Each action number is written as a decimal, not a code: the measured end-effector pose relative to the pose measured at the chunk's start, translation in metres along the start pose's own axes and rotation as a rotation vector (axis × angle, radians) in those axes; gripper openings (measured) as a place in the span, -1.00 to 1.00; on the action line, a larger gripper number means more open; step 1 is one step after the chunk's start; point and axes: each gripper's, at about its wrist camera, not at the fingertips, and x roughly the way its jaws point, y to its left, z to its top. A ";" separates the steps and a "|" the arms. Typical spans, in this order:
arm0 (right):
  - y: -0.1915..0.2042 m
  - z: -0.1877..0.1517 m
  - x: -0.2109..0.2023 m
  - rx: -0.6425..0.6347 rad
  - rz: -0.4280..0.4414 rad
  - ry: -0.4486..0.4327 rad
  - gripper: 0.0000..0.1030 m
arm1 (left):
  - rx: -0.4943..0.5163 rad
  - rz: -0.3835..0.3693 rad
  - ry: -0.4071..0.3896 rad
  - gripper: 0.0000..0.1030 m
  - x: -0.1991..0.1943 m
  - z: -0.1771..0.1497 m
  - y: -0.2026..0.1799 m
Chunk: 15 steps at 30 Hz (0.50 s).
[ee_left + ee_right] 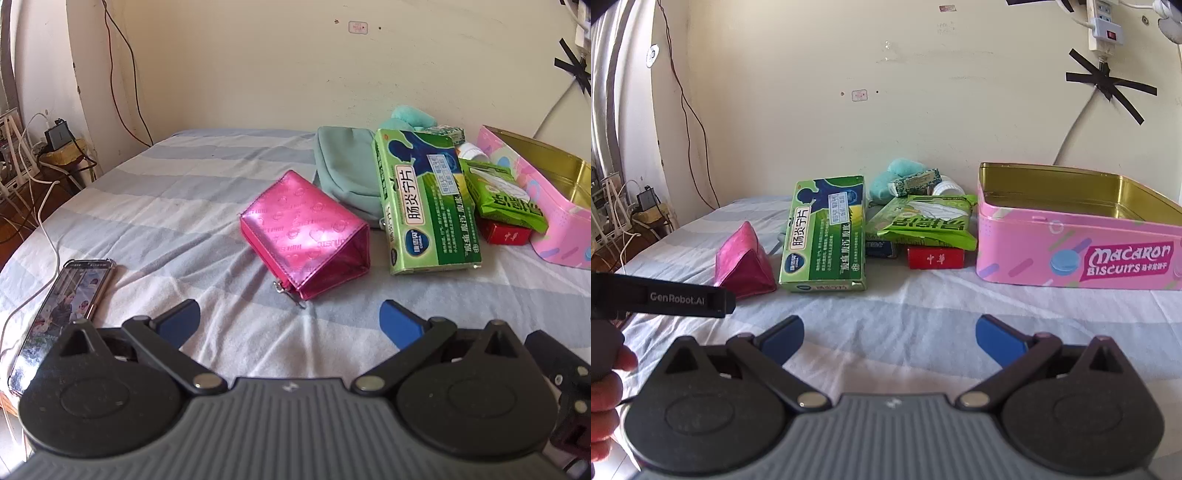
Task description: Organize objects
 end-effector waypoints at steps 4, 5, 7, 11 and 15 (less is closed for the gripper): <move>-0.003 -0.001 0.000 0.013 0.019 0.004 1.00 | 0.010 0.006 0.003 1.00 -0.001 0.000 -0.005; -0.004 -0.002 0.000 0.016 0.022 0.004 0.99 | 0.012 0.009 0.005 1.00 -0.001 0.000 -0.006; -0.006 -0.002 0.000 0.022 0.024 0.004 0.99 | 0.017 0.011 0.008 1.00 -0.001 0.000 -0.009; -0.010 -0.003 0.001 0.035 0.027 0.009 0.99 | 0.029 0.014 0.010 1.00 -0.001 0.002 -0.014; -0.013 -0.003 0.000 0.043 0.031 0.006 0.99 | 0.036 0.016 0.016 1.00 0.000 0.003 -0.019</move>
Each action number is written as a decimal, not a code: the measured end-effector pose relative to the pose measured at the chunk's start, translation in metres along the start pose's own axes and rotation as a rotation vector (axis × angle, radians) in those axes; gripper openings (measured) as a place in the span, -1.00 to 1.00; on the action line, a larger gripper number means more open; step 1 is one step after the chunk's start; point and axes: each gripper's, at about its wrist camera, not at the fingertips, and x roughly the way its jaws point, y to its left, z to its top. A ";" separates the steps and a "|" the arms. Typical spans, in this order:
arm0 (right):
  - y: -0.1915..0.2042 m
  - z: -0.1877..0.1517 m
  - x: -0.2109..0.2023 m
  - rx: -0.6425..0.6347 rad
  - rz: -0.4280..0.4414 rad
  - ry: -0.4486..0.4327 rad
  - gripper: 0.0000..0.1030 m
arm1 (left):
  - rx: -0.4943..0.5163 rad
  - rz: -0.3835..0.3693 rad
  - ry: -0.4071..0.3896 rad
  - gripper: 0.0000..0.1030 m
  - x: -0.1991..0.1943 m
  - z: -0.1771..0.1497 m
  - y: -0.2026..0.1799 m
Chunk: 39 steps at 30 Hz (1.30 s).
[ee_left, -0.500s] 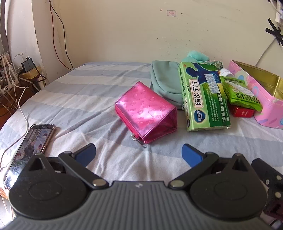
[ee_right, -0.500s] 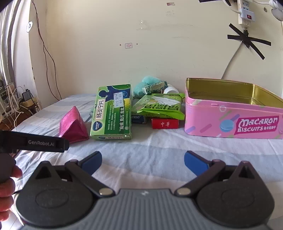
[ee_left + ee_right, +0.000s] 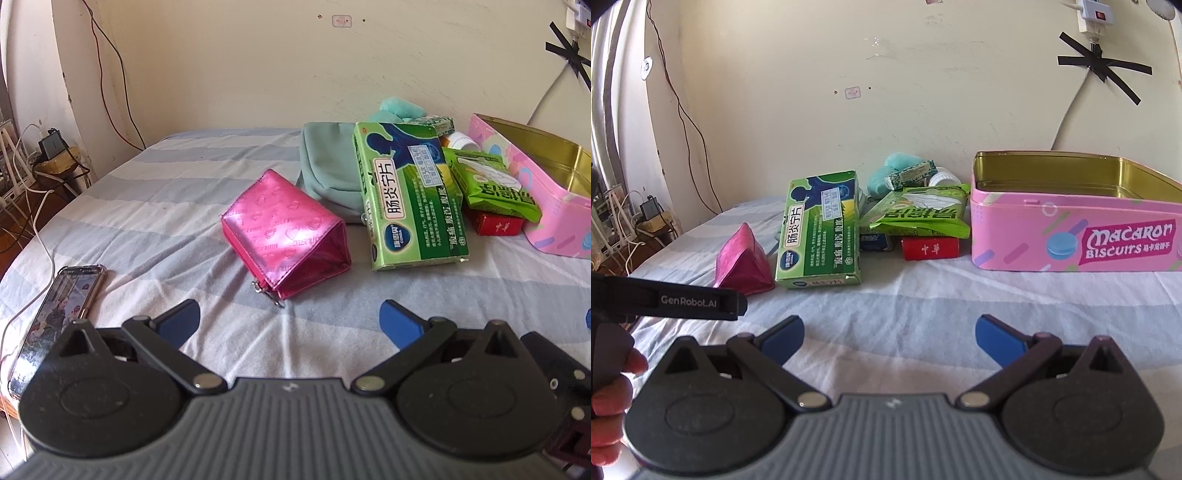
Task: Organize objects
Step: 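Move the left gripper toward the green medicine box, then grasp the green medicine box with the left gripper and lift it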
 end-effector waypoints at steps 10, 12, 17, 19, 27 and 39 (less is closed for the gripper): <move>-0.005 -0.001 0.002 0.022 0.013 0.007 0.97 | -0.002 -0.001 0.017 1.00 0.003 0.002 -0.008; -0.005 -0.001 0.002 0.022 0.016 0.007 0.97 | -0.007 -0.004 0.021 1.00 0.003 0.002 -0.008; -0.005 -0.002 0.003 0.016 0.022 0.010 0.88 | -0.052 -0.047 0.025 1.00 0.005 0.003 0.000; -0.004 -0.001 0.005 0.006 0.032 0.015 0.81 | -0.084 -0.069 0.024 1.00 0.007 0.007 0.008; 0.012 0.026 0.025 -0.133 0.095 0.013 0.49 | -0.137 -0.196 -0.043 0.86 0.008 0.038 0.022; 0.027 0.050 0.093 -0.262 0.147 0.142 0.46 | -0.045 -0.363 -0.042 0.63 0.045 0.072 -0.012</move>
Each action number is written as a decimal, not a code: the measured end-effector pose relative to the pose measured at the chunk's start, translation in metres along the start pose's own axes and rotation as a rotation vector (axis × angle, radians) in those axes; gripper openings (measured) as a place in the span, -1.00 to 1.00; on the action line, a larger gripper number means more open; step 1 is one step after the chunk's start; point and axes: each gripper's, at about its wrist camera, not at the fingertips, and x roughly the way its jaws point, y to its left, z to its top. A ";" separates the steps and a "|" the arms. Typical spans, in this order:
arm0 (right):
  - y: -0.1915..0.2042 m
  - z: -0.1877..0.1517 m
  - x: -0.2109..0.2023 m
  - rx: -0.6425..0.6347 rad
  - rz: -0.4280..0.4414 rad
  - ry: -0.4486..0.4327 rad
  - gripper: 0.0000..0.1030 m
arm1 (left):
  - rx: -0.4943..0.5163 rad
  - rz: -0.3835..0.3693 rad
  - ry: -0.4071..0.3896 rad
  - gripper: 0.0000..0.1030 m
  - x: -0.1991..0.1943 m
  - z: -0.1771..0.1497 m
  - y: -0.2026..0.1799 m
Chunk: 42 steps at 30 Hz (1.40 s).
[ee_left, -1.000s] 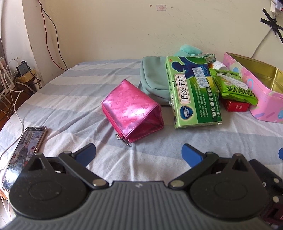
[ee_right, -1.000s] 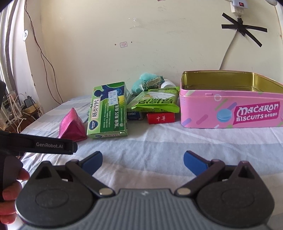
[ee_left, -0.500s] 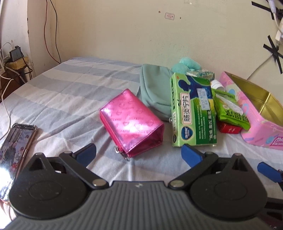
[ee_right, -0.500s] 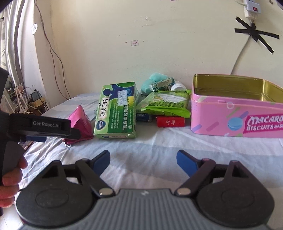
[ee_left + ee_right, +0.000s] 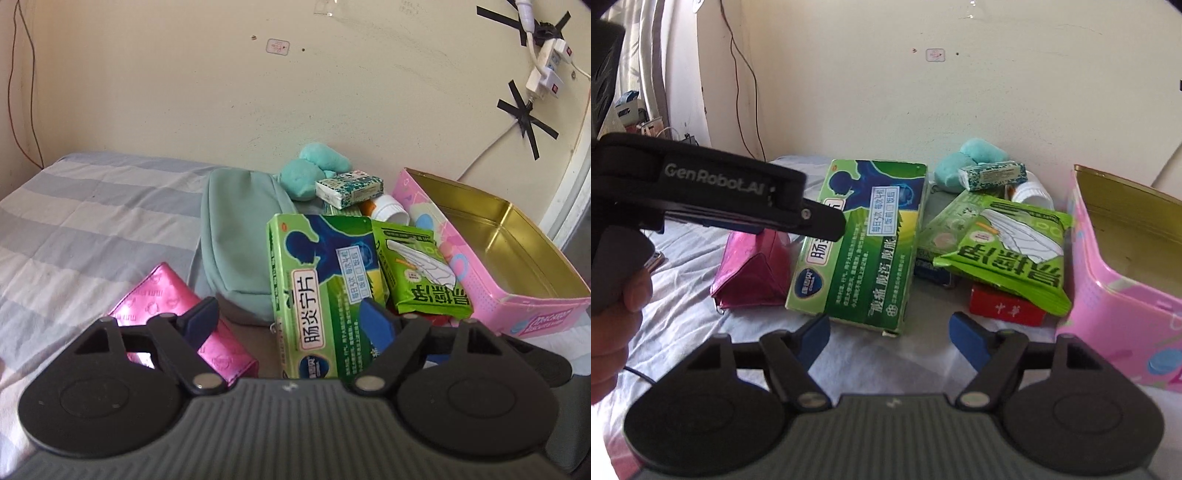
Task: Organize objects
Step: 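Grasp the green medicine box with the left gripper and lift it, then lower the green box into the pink tin and open the left gripper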
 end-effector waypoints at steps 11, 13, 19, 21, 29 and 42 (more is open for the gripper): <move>0.005 -0.006 0.003 -0.071 0.018 -0.049 0.15 | 0.083 -0.081 0.025 0.13 0.006 -0.004 -0.016; 0.007 -0.004 -0.013 -0.085 -0.013 -0.104 0.14 | 0.094 -0.088 -0.019 0.13 -0.006 0.000 -0.023; -0.013 -0.006 -0.064 -0.071 -0.139 -0.267 0.14 | 0.187 -0.140 -0.130 0.14 -0.025 0.021 -0.072; -0.030 -0.010 -0.078 -0.042 -0.191 -0.294 0.14 | 0.225 -0.171 -0.145 0.16 -0.019 0.027 -0.095; -0.110 -0.035 -0.103 0.124 -0.378 -0.312 0.15 | 0.281 -0.316 -0.103 0.16 0.030 0.036 -0.175; -0.138 -0.040 -0.094 0.215 -0.455 -0.337 0.54 | 0.187 -0.134 -0.115 0.24 0.033 0.034 -0.167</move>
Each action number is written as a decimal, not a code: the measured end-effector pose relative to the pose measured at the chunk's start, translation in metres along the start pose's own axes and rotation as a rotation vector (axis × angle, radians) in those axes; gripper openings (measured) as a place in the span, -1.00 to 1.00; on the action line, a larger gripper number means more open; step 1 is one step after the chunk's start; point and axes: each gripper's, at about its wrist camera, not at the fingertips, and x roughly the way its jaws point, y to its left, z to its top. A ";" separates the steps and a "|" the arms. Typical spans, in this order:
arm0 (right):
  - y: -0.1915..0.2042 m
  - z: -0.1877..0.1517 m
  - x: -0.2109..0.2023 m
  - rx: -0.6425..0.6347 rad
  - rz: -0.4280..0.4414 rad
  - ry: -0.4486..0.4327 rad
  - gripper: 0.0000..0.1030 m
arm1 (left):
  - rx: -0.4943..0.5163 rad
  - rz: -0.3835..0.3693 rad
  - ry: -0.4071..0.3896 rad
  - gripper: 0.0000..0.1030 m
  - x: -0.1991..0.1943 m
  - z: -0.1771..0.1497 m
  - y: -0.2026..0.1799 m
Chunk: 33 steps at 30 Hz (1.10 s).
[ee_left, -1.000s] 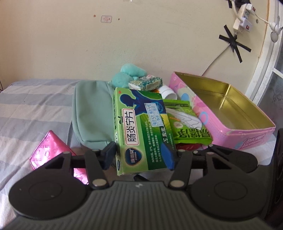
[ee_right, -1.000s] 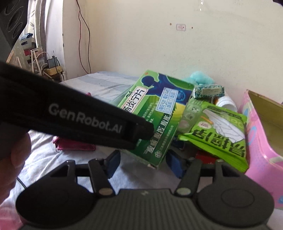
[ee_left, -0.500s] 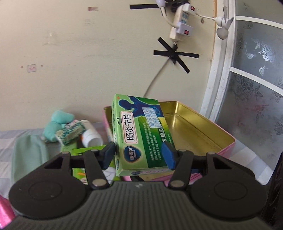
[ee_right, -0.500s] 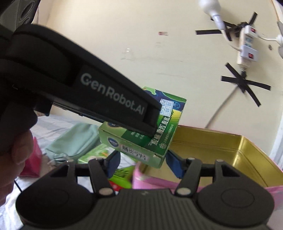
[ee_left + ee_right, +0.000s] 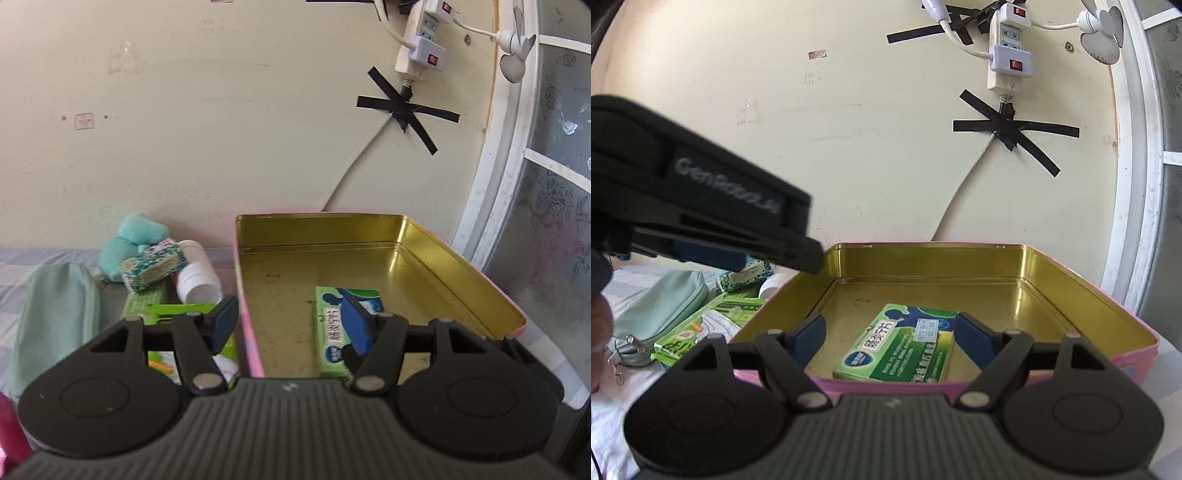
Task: Organize objects
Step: 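Lower the green box into the pink tin and open the left gripper, then move the left gripper back to the pink shiny pouch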
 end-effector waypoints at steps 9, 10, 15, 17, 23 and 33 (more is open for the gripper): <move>0.027 0.003 -0.007 -0.017 0.067 -0.092 0.50 | 0.002 0.206 0.096 0.28 -0.031 -0.036 0.041; 0.029 0.003 -0.008 -0.015 0.079 -0.098 0.49 | -0.004 0.219 0.102 0.29 -0.034 -0.040 0.046; 0.043 0.000 -0.015 -0.039 0.087 -0.134 0.49 | -0.044 0.279 0.115 0.32 -0.053 -0.056 0.071; 0.046 -0.001 -0.017 -0.027 0.098 -0.132 0.49 | -0.053 0.307 0.114 0.32 -0.059 -0.061 0.080; 0.062 -0.001 -0.022 -0.015 0.140 -0.098 0.49 | -0.076 0.368 0.112 0.34 -0.074 -0.074 0.101; 0.094 -0.007 -0.029 -0.044 0.212 -0.026 0.49 | -0.152 0.390 0.137 0.35 -0.081 -0.096 0.142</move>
